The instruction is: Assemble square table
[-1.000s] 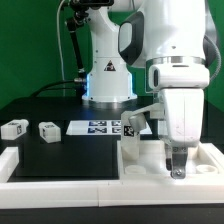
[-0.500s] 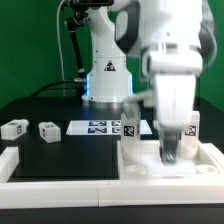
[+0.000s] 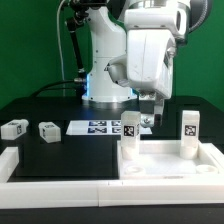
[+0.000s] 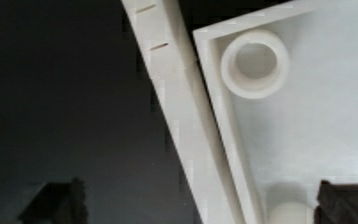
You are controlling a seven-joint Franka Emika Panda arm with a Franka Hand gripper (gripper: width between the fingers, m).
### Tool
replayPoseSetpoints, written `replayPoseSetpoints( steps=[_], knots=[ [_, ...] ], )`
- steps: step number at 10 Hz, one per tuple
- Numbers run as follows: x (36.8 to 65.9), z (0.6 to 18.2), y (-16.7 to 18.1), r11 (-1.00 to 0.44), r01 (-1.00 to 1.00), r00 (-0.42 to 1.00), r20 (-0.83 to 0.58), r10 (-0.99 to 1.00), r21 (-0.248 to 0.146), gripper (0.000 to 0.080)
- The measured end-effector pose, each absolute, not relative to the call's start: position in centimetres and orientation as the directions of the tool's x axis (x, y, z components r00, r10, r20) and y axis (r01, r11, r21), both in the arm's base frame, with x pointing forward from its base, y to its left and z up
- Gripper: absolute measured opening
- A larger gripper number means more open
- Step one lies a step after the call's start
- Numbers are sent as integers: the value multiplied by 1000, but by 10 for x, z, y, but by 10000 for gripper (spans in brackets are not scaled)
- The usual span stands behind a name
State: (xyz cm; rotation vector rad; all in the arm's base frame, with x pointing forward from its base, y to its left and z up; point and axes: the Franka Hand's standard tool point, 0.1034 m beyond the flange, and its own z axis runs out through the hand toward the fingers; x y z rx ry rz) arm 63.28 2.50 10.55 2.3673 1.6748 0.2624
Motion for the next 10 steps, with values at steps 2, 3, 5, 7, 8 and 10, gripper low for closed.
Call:
replayPoseSetpoints(
  steps=[2, 3, 5, 7, 8, 10],
  knots=[
    [630, 106, 20, -436, 856, 441, 48, 896, 280, 649],
    [622, 110, 2, -476, 836, 482, 52, 875, 272, 649],
    [605, 130, -41, -575, 780, 579, 62, 813, 249, 649],
    [595, 132, -71, -627, 743, 633, 55, 772, 235, 649],
    [595, 132, -70, -626, 744, 634, 52, 772, 233, 649],
    [595, 130, -65, -628, 745, 636, 47, 771, 225, 649]
  ],
)
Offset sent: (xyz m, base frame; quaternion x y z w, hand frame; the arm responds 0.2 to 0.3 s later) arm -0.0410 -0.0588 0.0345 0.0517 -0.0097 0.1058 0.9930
